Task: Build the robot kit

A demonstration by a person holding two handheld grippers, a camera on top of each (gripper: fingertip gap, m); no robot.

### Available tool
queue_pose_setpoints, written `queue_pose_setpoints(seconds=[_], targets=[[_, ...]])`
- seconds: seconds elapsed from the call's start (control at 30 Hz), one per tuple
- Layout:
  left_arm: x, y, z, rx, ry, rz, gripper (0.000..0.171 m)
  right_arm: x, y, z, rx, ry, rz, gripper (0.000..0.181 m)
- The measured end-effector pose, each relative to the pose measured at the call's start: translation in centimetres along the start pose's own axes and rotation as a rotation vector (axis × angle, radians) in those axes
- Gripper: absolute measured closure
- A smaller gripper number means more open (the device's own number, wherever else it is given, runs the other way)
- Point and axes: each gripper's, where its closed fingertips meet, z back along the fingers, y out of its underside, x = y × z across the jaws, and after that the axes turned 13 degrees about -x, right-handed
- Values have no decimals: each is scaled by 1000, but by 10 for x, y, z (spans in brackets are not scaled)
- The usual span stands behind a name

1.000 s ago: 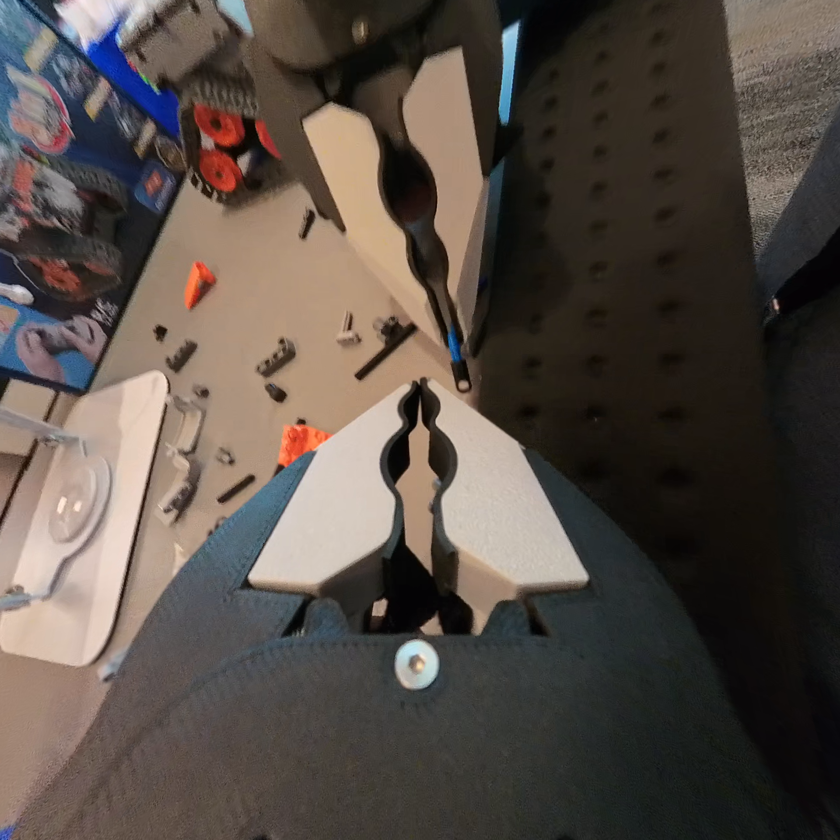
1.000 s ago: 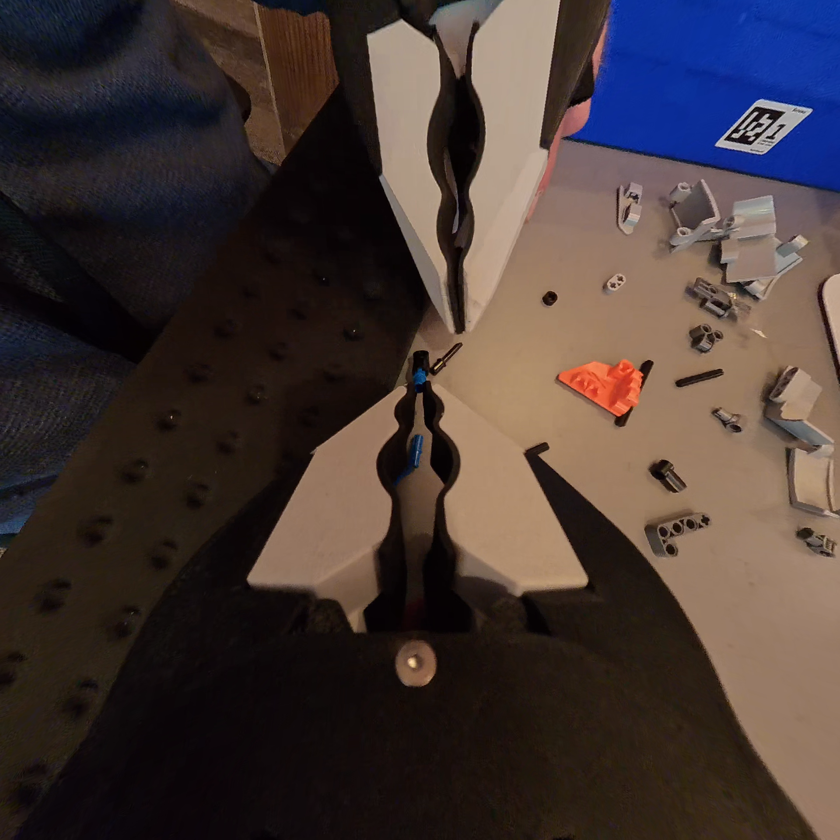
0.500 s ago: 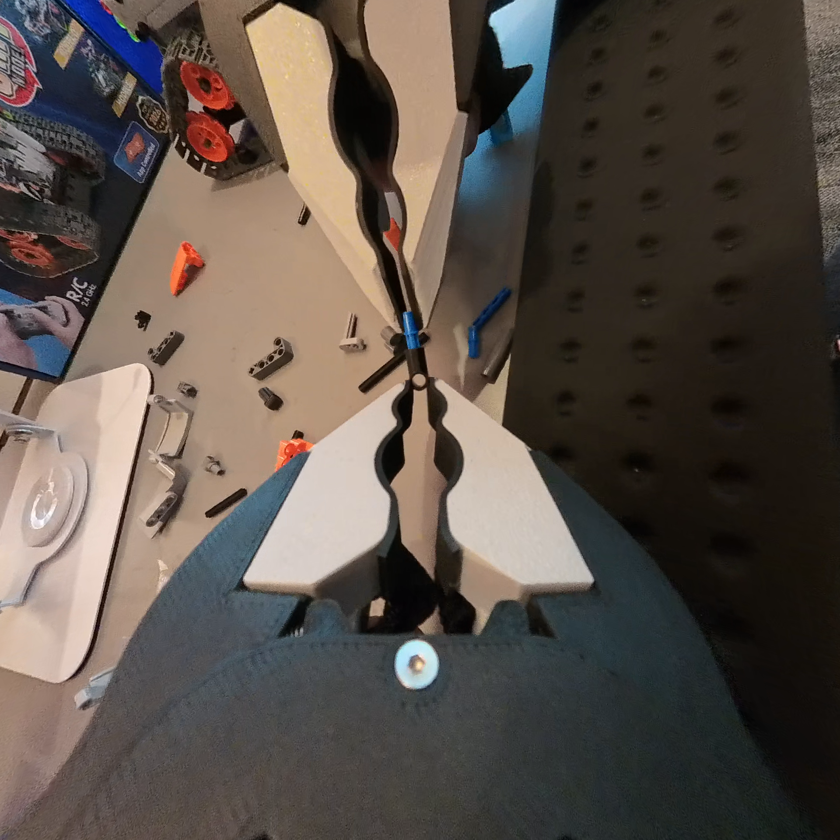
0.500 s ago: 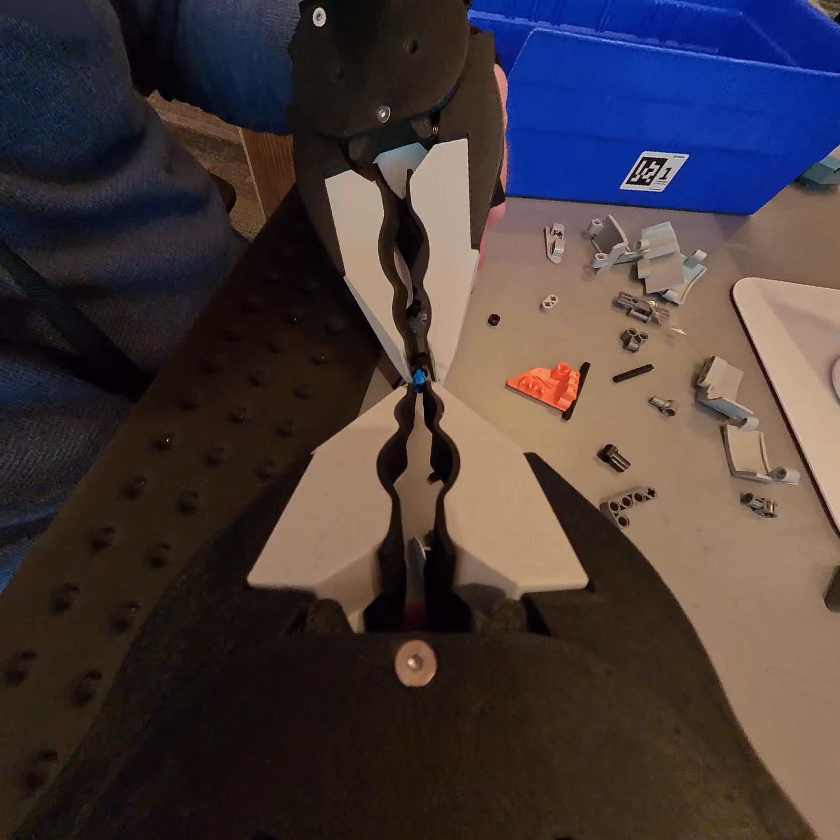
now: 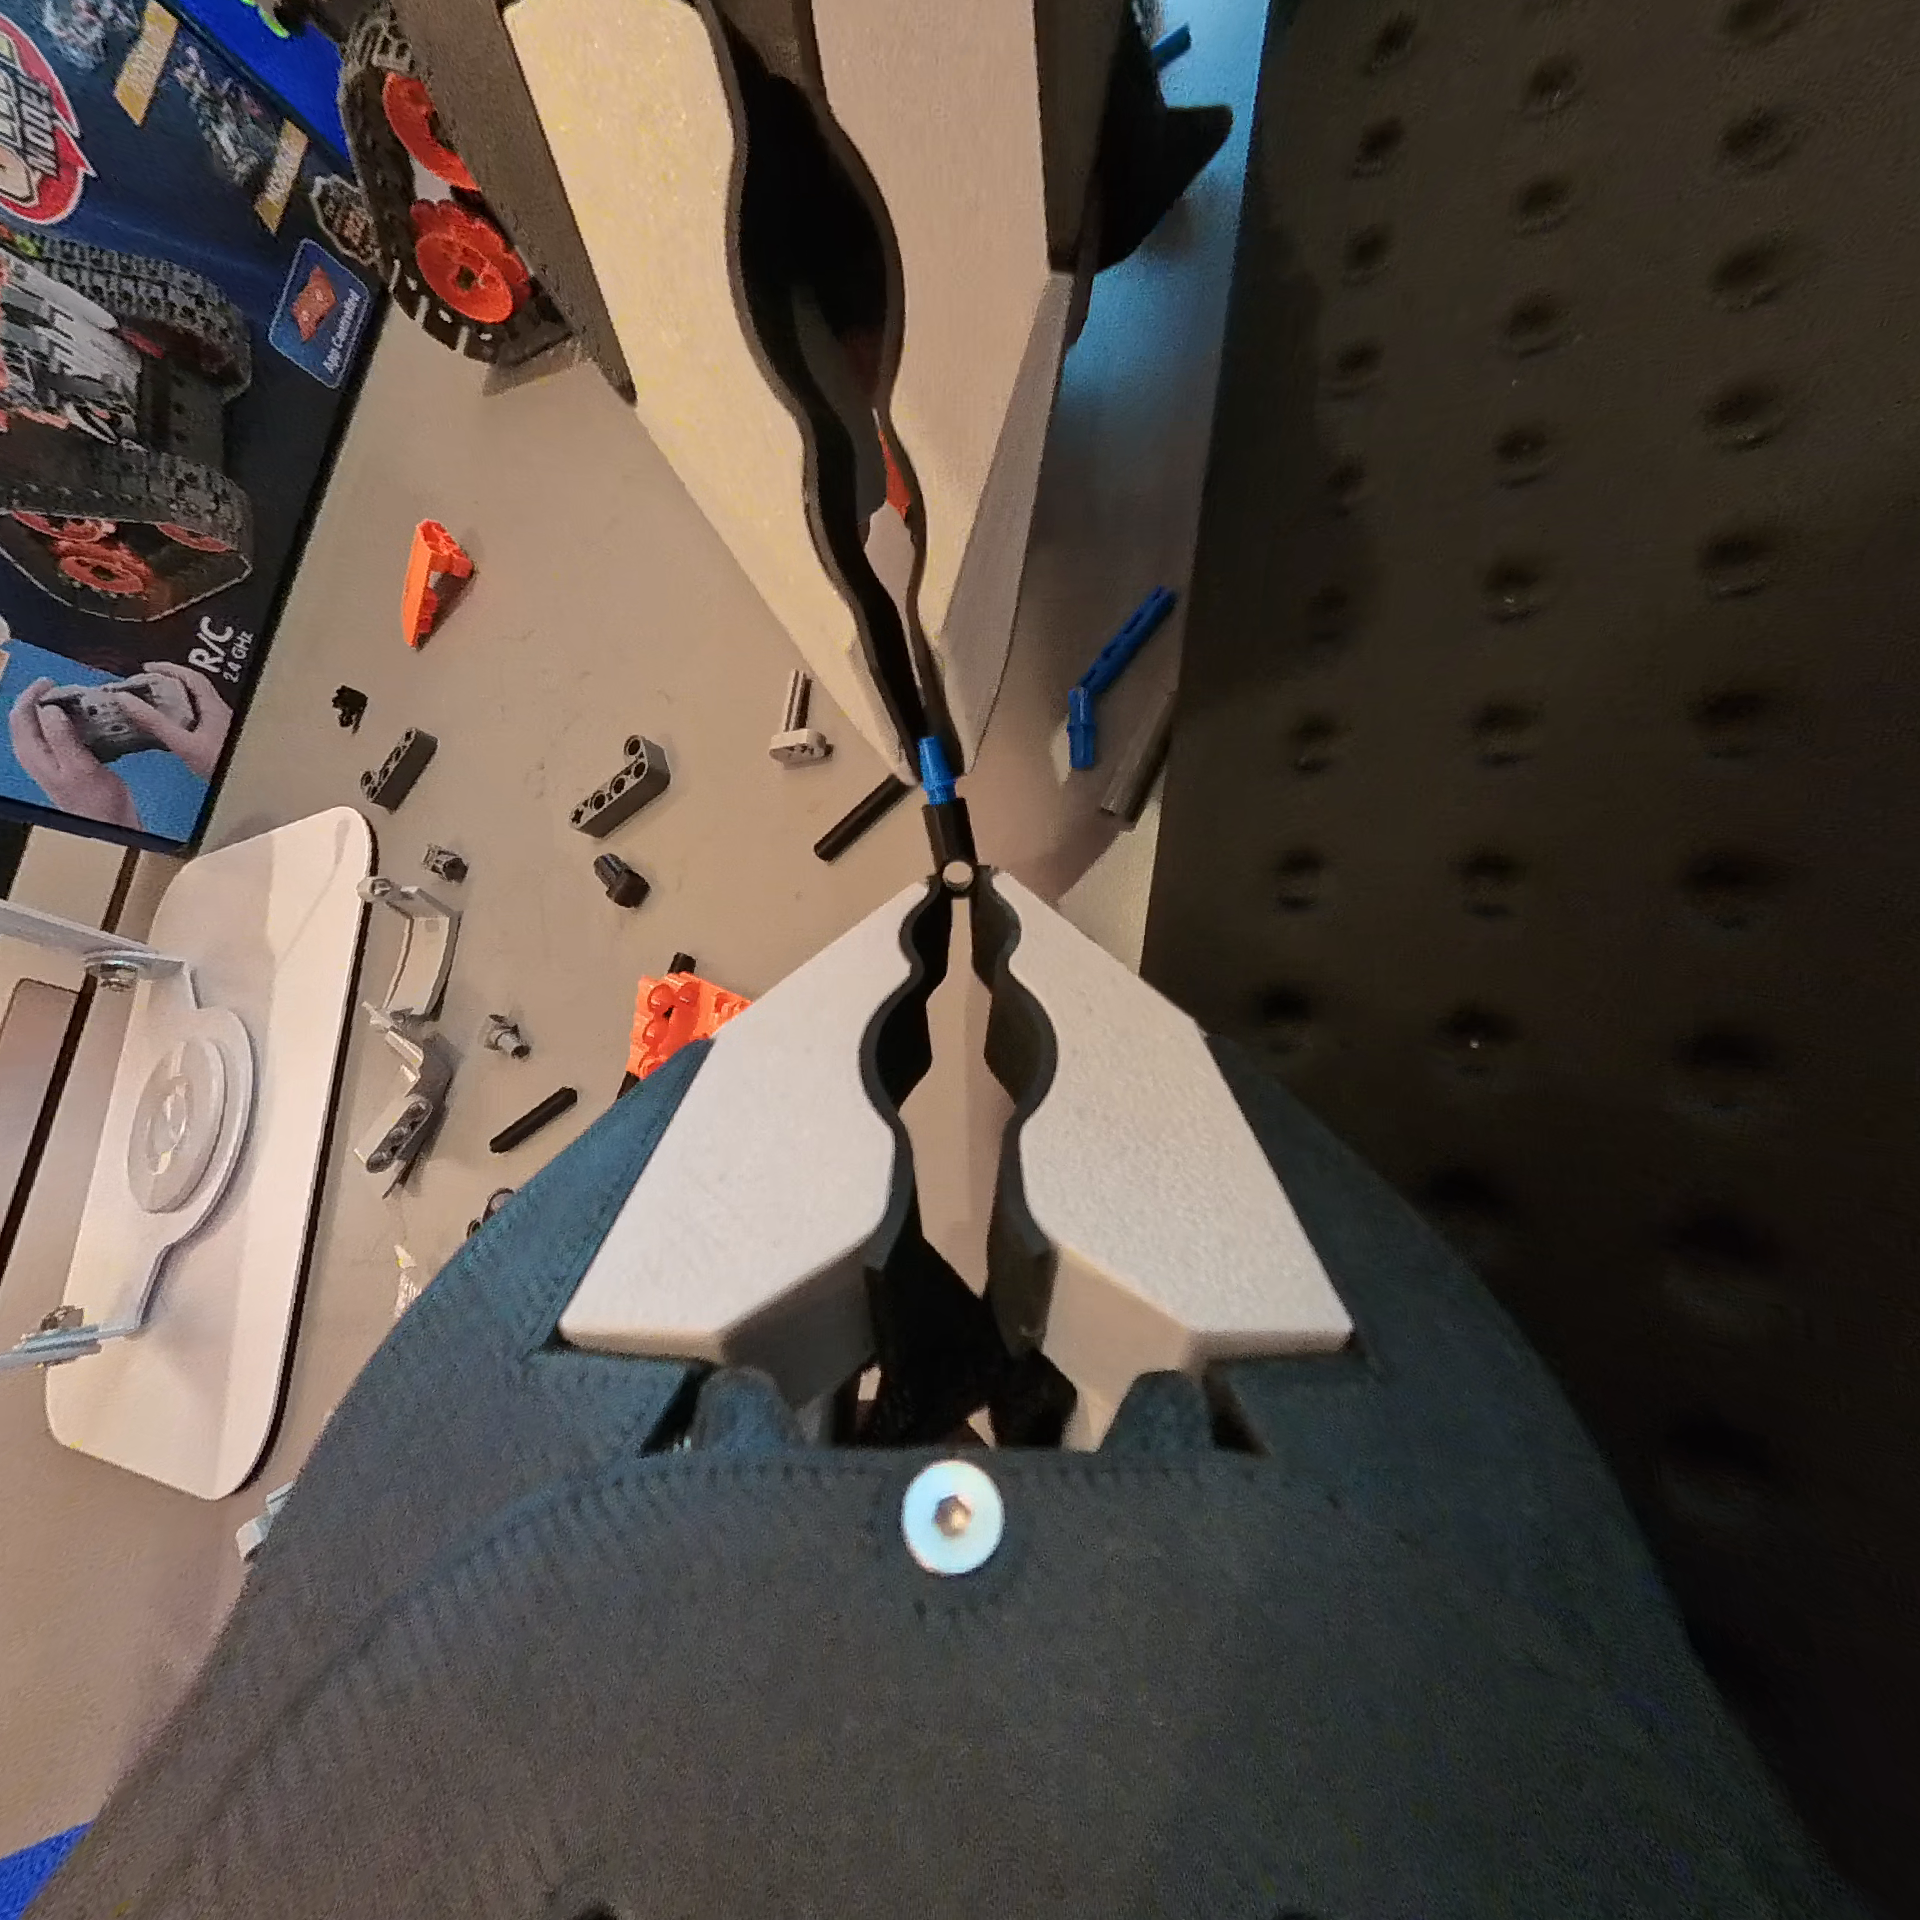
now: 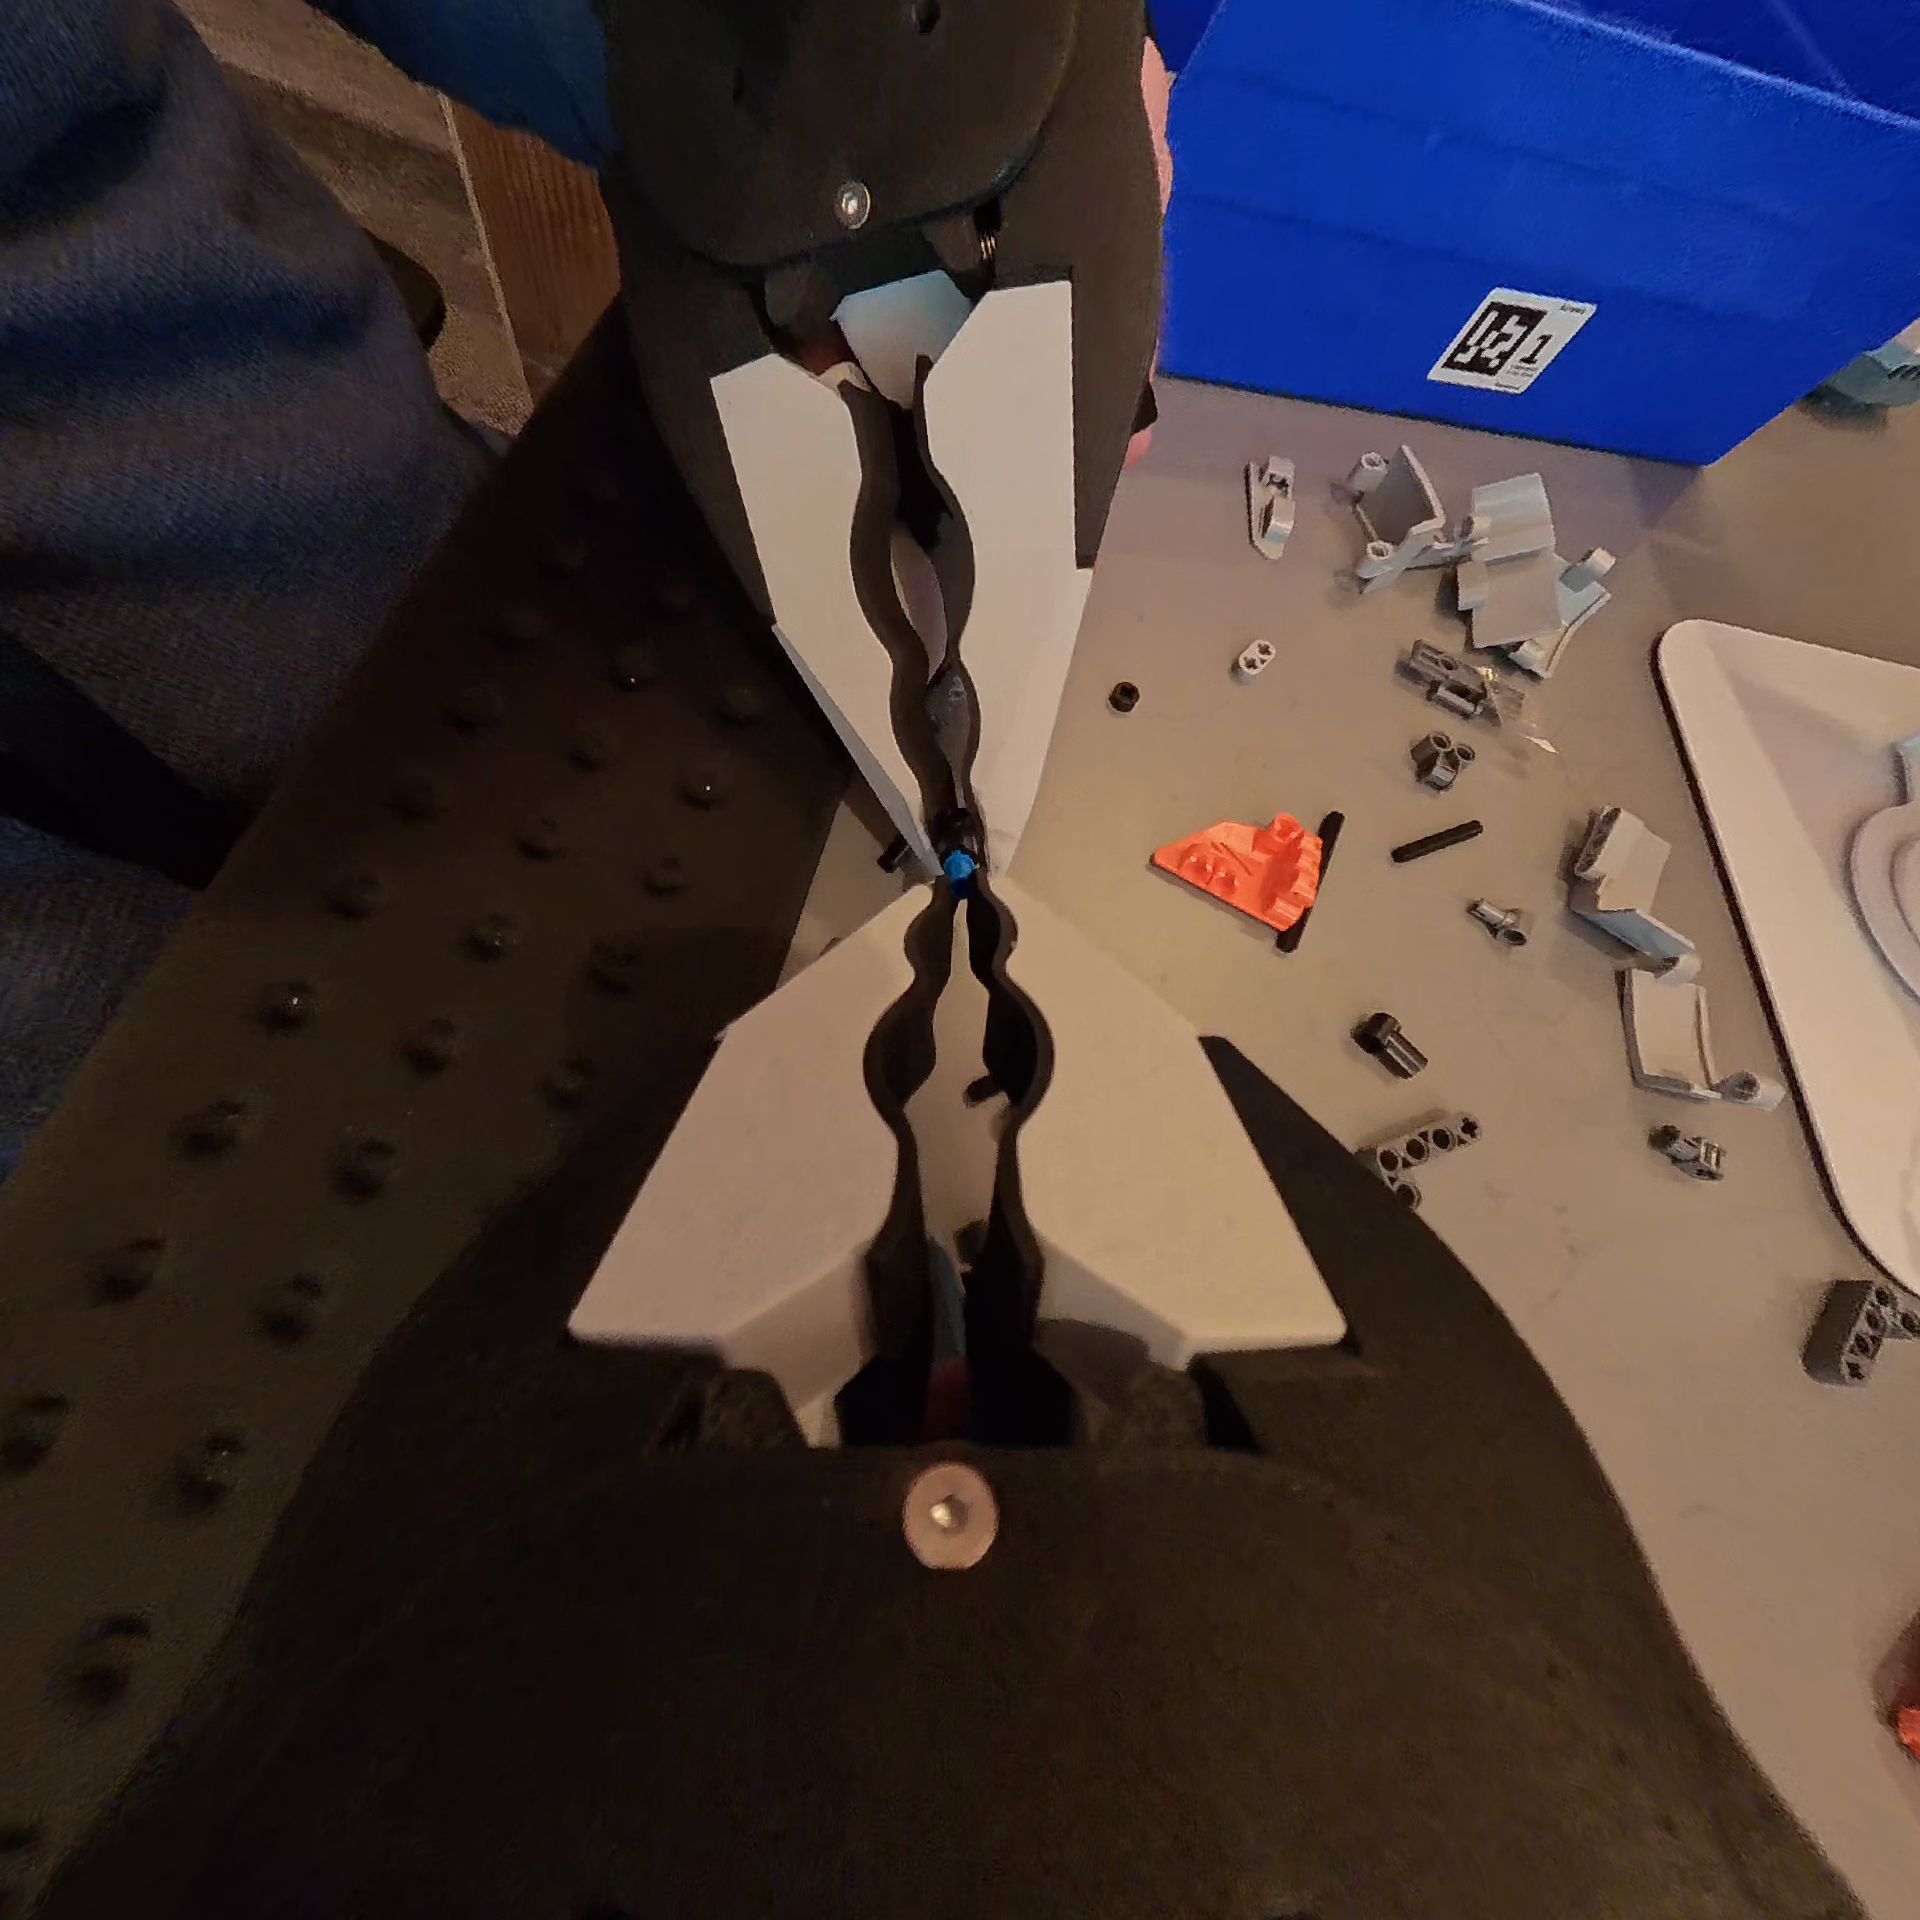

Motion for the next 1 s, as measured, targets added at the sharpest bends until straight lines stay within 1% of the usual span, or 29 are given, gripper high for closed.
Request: queue_pose_setpoints(seconds=[0.53,0.63,0.7,0.77,0.8,0.83,0.9,1.0], targets=[[-2,7,-3,45,-4,-13,170,0,9,-8,55,10,38,181],[8,1,-1,-3,-46,33,168,-6,1,-3,3,34,11,181],[20,-6,1,-46,-102,58,167,-14,-6,2,-25,81,21,181],[28,-8,4,-58,-152,56,169,-22,-13,7,-54,125,30,181],[33,-7,6,-62,-183,55,167,-24,-17,10,-72,143,32,181],[36,-7,8,-68,-199,68,162,-27,-21,12,-89,161,40,181],[41,-13,12,-107,-216,91,157,-33,-23,14,-105,193,57,181],[47,-18,15,-130,-248,35,155,-34,-23,12,-113,198,52,181]])
